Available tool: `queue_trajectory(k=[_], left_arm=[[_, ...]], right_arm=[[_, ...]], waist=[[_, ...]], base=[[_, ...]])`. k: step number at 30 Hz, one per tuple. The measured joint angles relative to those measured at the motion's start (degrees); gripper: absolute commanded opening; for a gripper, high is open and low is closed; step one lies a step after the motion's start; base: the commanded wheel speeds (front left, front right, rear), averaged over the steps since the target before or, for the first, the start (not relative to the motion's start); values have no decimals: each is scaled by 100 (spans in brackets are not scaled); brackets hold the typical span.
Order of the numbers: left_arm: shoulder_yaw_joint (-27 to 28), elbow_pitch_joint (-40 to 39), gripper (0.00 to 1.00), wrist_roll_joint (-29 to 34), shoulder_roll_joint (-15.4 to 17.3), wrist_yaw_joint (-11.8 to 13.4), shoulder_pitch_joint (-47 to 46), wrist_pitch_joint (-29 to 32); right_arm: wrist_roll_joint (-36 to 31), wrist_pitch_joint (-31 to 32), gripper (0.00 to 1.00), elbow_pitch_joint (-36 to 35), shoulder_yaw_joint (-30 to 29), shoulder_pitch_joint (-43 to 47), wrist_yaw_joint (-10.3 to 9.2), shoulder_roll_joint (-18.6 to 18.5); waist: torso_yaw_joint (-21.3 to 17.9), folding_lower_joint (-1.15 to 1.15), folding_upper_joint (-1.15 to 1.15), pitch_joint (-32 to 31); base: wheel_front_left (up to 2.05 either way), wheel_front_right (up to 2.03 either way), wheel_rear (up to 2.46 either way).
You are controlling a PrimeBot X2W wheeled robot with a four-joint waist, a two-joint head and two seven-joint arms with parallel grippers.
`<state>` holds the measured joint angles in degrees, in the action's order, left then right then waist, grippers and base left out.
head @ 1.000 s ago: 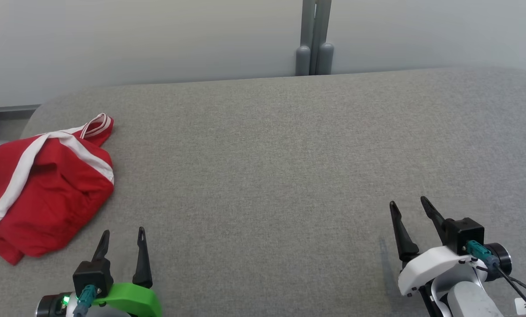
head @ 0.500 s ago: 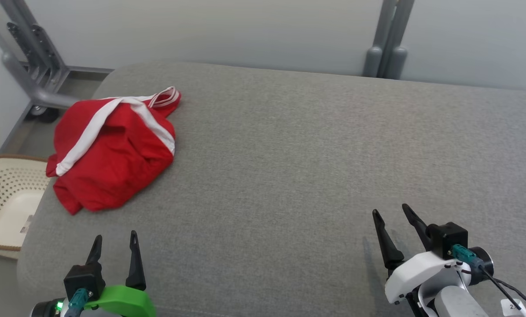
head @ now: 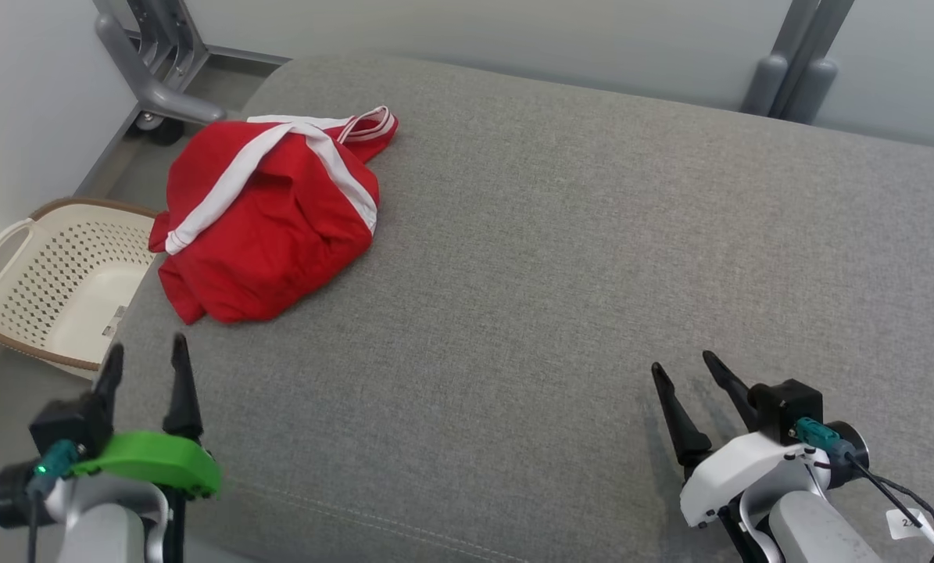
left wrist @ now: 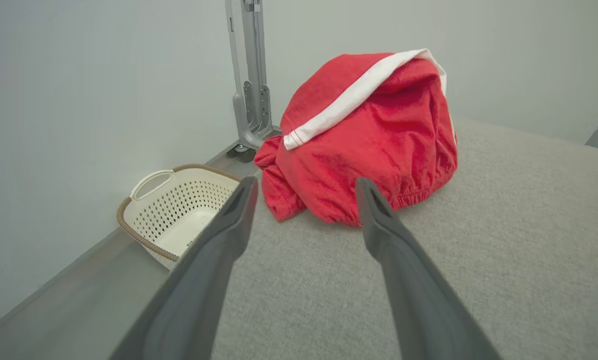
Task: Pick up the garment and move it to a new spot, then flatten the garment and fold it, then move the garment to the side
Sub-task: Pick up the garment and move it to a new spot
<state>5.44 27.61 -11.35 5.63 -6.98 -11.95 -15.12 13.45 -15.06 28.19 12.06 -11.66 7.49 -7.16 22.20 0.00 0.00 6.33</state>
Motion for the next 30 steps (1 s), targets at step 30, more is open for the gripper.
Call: queue_trajectory(k=[30], left_arm=[[-2613, 3158, 100, -1803, 2402, 357, -3700, 445]], right_arm=[[167, 0, 100, -466, 343, -727, 1, -530]], waist=[[-1683, 1, 0, 1505]], base=[[0, 0, 0]])
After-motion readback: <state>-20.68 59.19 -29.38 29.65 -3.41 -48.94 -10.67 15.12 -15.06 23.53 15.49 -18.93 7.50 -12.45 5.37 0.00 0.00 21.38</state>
